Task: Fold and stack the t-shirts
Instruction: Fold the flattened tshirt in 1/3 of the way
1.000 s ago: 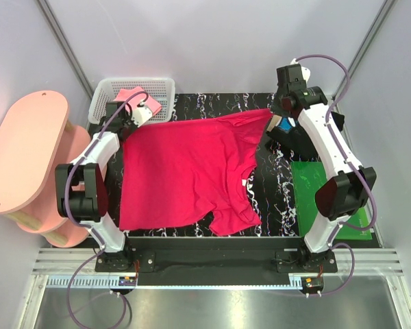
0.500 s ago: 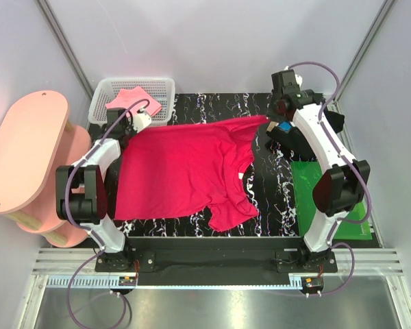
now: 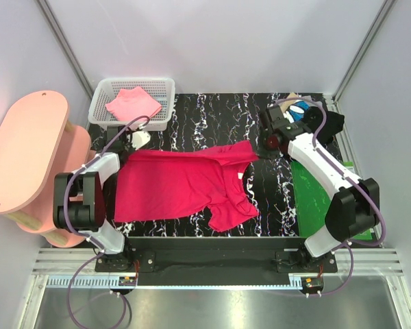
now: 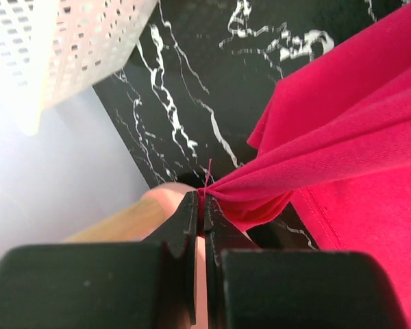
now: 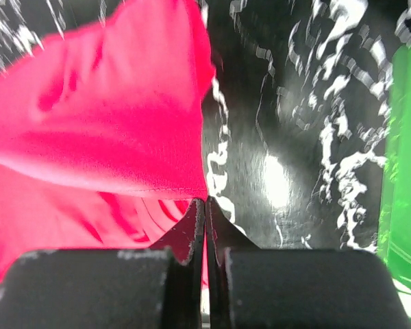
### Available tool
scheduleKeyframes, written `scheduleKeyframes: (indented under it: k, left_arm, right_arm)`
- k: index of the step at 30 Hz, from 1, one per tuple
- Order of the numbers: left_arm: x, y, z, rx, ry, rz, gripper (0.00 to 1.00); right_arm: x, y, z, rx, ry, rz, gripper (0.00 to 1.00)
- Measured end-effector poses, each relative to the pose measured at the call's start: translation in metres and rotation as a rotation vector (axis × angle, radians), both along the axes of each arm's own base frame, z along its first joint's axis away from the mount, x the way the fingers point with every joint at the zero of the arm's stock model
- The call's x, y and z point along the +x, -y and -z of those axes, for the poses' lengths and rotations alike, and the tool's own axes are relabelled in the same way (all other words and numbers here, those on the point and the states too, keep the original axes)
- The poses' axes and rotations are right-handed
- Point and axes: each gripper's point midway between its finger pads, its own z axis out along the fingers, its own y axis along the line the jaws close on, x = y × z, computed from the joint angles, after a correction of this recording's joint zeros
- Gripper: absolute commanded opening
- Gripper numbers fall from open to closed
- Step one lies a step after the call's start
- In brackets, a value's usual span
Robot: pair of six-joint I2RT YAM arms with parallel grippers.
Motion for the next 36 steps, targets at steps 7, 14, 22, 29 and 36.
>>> scheduleKeyframes:
  k: [7, 14, 22, 29, 36]
  left_arm:
    - [-0.028, 0.001, 0.017, -0.023, -0.044, -0.020, 0.17]
    - [-0.055, 0.010, 0.028, -0.062, -0.136, -0.037, 0.58]
    - [-0.064, 0.023, -0.002, -0.134, -0.138, -0.048, 0.73]
    - [-0.037, 0.063, -0.028, -0.229, -0.084, -0.002, 0.68]
    - [-0.029, 0.066, 0.014, -0.268, -0.173, -0.067, 0.63]
  right_arm:
    - [-0.039, -0.001, 0.053, -0.016, -0.143, -0.003, 0.37]
    - [-0.045, 0.001, 0.059, -0.015, -0.168, 0.010, 0.56]
    - [-0.006, -0.021, 0.013, 0.052, -0.066, -0.003, 0.53]
    - [0.069, -0.064, 0.032, 0.109, -0.042, -0.036, 0.48]
    - [0.072, -0.075, 0.121, 0.078, -0.228, -0.045, 0.46]
